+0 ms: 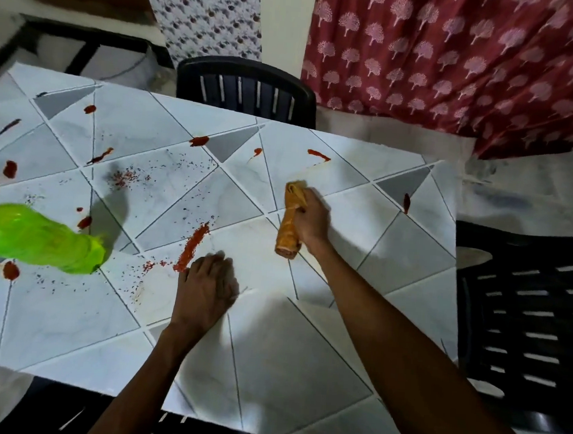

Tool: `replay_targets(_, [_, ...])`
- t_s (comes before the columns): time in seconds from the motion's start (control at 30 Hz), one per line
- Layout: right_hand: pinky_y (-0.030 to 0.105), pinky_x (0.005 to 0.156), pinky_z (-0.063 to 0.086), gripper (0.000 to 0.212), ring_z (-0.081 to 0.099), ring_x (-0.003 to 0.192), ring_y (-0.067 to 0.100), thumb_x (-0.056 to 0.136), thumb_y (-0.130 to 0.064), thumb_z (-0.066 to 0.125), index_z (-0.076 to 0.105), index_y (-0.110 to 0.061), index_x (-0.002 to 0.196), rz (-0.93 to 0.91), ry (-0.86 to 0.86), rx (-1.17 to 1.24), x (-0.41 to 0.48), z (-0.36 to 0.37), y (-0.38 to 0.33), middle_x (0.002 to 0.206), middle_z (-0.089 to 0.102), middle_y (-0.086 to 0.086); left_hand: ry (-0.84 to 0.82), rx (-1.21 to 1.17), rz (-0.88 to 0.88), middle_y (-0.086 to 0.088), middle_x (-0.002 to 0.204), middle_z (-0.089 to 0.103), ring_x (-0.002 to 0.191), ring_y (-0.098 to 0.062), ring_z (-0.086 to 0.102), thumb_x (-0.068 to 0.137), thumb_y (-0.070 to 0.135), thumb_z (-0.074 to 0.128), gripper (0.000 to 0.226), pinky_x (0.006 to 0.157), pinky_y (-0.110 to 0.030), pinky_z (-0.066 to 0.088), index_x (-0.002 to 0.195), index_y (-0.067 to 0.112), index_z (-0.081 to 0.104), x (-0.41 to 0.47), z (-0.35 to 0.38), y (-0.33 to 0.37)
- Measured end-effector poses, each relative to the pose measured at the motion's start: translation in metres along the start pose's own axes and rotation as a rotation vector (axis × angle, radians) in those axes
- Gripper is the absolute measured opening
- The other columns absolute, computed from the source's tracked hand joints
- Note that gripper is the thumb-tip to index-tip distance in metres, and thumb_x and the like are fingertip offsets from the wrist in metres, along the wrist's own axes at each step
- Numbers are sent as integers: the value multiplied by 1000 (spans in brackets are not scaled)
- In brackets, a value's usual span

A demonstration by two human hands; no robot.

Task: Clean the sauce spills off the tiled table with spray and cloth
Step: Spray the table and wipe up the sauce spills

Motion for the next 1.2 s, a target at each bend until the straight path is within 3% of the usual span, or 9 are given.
replay_targets(0.17, [42, 108, 45, 54, 53, 129, 33, 94, 4, 47, 50, -13, 146, -170, -375, -95, -14, 80, -38, 141, 56, 16, -37, -3, -26, -3, 145, 51, 128, -26, 47, 80, 44, 65, 64, 96, -43, 42, 138, 18, 54, -5, 1, -7])
replay_targets(0.27, [34, 102, 47, 54, 55, 124, 29, 92, 8, 50, 53, -11, 143, -212, -462, -109, -25, 86, -41, 138, 59, 14, -29, -20, -49, -3, 142, 53, 126, -27, 49, 79, 43, 67, 63, 94, -42, 43, 135, 17, 55, -6, 2, -5])
replay_targets(0.37, [23, 92, 43, 49, 58, 113, 22, 93, 6, 53, 58, -12, 138, -204, -389, -45, -18, 53, -36, 127, 65, 10, 53, -41, -5, -7, 127, 63, 116, -30, 56, 86, 38, 61, 45, 89, -40, 44, 124, 14, 62, 5, -6, -2])
replay_targets(0.5, [40, 104, 49, 45, 59, 117, 22, 95, -4, 60, 58, -16, 138, -71, -208, 98, -2, -26, -19, 124, 62, 0, 188, -121, 57, -9, 103, 71, 97, -32, 62, 85, 29, 40, 37, 88, -39, 47, 95, 13, 72, 32, -28, 11])
replay_targets(0.73, [46, 110, 45, 46, 58, 122, 35, 94, -3, 58, 57, -13, 138, 94, 221, -33, 41, -147, 28, 132, 63, 14, 120, -176, -63, 0, 93, 68, 83, -28, 58, 70, 17, 74, 9, 70, -36, 45, 74, 22, 68, 86, -30, 20])
replay_targets(0.83, [41, 110, 40, 44, 54, 127, 37, 96, -2, 55, 55, -7, 140, 129, 273, -88, 54, -150, 34, 138, 59, 18, 150, -153, -66, -5, 95, 68, 84, -31, 58, 78, 23, 62, 9, 70, -36, 44, 81, 20, 70, 97, -29, 18])
replay_targets(1.0, [35, 87, 46, 21, 63, 106, 34, 101, -22, 55, 66, -7, 111, 45, 161, -72, 69, -96, 14, 103, 66, 13, 116, -57, -30, -11, 120, 60, 103, -34, 57, 83, 46, 45, 52, 83, -43, 47, 120, 13, 61, 102, -18, 0])
replay_targets(1.1, [15, 84, 36, 28, 59, 109, 18, 101, -13, 52, 65, -13, 125, -49, 30, -96, 75, -48, -15, 118, 65, -1, 106, -4, -42, -9, 131, 57, 115, -31, 55, 84, 51, 50, 55, 90, -45, 45, 126, 18, 58, 97, -12, -8])
replay_targets(1.2, [13, 88, 35, 42, 57, 123, 24, 95, 0, 52, 61, -12, 134, -92, -128, -161, 78, 6, -45, 133, 63, 7, 107, -1, -87, -7, 134, 55, 120, -29, 52, 84, 52, 54, 54, 97, -47, 39, 127, 20, 57, 90, -11, -17])
Point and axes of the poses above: each hand's wrist, its own x-axis towards the middle knuckle, its own z-axis out of the palm, y = z × x, the point moved 1 cm from there along x, towards the middle knuckle
